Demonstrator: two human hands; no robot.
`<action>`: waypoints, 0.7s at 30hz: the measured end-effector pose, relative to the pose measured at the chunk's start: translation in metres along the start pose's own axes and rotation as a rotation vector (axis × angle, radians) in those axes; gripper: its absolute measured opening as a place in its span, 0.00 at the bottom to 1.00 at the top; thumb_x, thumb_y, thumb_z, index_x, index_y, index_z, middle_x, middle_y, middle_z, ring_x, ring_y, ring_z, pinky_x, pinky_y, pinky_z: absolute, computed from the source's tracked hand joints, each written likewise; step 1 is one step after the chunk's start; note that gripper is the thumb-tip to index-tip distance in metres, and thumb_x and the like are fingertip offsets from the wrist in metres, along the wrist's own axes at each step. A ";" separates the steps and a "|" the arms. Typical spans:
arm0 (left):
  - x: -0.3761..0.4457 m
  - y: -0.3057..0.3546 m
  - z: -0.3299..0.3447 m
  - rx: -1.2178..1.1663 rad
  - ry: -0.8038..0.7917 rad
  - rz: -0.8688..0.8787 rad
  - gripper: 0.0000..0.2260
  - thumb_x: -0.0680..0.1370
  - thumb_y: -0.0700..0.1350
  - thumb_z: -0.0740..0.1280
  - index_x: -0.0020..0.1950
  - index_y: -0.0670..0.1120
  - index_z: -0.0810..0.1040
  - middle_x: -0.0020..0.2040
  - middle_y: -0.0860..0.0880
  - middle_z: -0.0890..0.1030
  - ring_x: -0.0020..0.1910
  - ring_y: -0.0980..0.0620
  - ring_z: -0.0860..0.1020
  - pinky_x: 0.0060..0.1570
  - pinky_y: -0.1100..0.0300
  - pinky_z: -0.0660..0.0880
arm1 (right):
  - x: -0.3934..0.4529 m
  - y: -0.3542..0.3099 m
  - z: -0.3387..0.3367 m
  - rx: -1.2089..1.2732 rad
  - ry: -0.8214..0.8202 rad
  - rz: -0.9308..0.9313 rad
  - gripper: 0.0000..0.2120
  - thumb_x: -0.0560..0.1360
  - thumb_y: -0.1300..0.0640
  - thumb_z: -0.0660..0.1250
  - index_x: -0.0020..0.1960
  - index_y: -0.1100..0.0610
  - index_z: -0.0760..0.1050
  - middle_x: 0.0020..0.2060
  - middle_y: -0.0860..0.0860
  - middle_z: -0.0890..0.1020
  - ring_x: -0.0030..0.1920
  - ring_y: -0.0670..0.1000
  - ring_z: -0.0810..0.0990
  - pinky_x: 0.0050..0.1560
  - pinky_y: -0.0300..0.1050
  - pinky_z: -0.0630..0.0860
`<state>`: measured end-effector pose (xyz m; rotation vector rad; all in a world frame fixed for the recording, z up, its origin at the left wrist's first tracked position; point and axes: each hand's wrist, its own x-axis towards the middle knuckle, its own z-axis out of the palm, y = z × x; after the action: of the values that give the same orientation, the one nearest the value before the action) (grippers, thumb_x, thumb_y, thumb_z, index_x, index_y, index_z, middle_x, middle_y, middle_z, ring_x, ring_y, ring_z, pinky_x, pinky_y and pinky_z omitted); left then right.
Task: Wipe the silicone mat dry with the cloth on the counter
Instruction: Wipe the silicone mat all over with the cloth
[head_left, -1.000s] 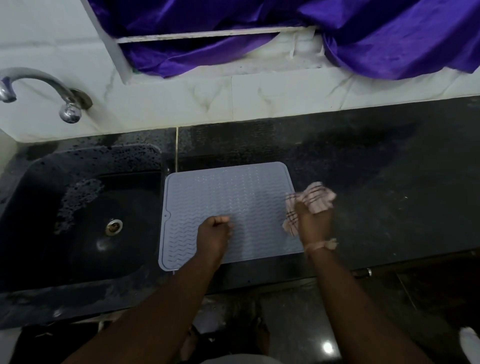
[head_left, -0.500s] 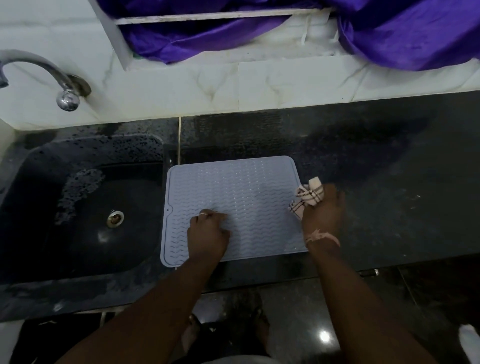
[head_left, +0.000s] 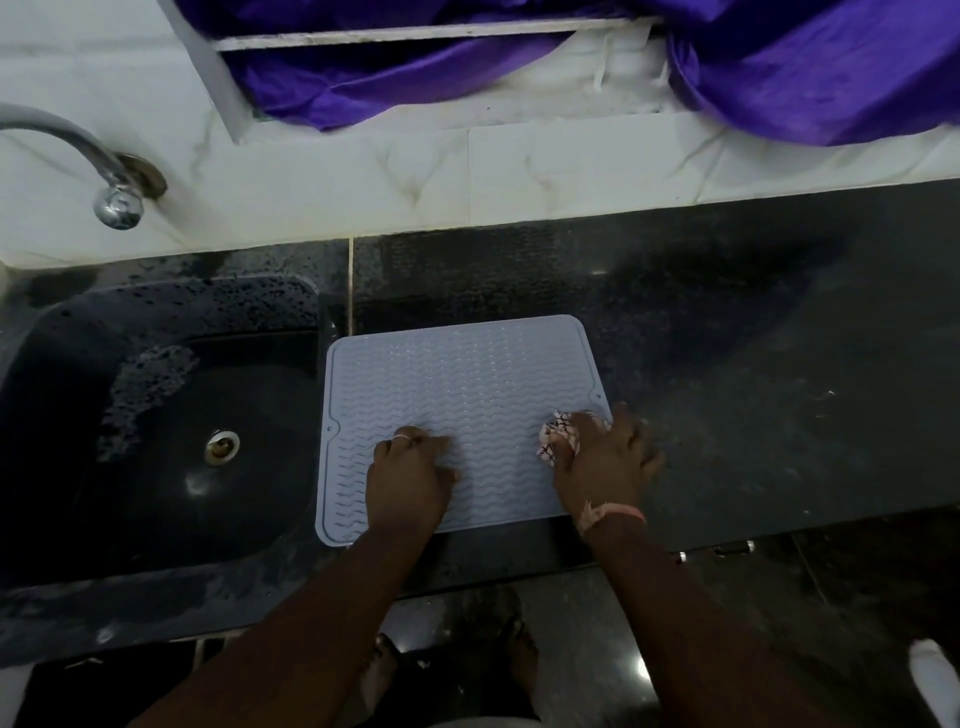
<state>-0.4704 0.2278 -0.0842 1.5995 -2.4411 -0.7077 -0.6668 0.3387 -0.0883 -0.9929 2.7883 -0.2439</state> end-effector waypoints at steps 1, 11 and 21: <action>0.001 0.000 -0.001 0.001 -0.006 -0.002 0.20 0.75 0.52 0.73 0.67 0.57 0.79 0.68 0.51 0.73 0.65 0.48 0.69 0.63 0.55 0.69 | 0.000 -0.002 -0.002 -0.012 -0.030 0.005 0.24 0.76 0.43 0.63 0.71 0.44 0.68 0.72 0.59 0.65 0.70 0.66 0.65 0.69 0.67 0.62; 0.004 0.006 -0.004 0.027 -0.039 -0.019 0.19 0.75 0.52 0.73 0.67 0.55 0.79 0.66 0.51 0.74 0.64 0.49 0.69 0.59 0.55 0.73 | 0.004 -0.010 -0.009 0.298 -0.022 -0.009 0.16 0.76 0.56 0.67 0.63 0.57 0.77 0.58 0.59 0.78 0.55 0.59 0.80 0.56 0.47 0.77; 0.001 0.002 -0.004 0.046 -0.038 0.048 0.19 0.78 0.50 0.70 0.69 0.55 0.78 0.68 0.50 0.72 0.65 0.48 0.69 0.61 0.54 0.74 | 0.028 -0.008 -0.011 0.263 -0.048 0.121 0.13 0.79 0.55 0.61 0.59 0.58 0.78 0.56 0.58 0.81 0.58 0.58 0.79 0.55 0.44 0.76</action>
<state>-0.4705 0.2265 -0.0800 1.5517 -2.5314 -0.6860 -0.6852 0.3159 -0.0793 -0.7551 2.6704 -0.5453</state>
